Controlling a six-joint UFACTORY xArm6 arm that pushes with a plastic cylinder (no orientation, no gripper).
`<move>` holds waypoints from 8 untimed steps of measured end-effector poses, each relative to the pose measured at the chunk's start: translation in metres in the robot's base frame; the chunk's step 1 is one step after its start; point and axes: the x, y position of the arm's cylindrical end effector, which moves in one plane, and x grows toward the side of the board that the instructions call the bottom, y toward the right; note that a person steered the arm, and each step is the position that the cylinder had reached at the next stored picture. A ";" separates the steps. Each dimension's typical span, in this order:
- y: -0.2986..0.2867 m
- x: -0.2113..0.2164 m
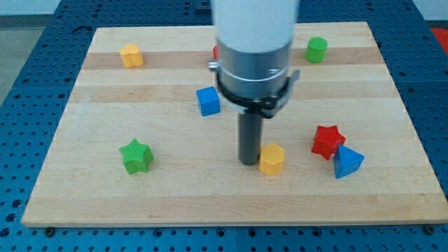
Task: Push green star closer to the yellow hexagon
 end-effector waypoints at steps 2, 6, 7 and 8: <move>-0.011 -0.005; -0.244 0.042; -0.244 0.016; -0.232 0.017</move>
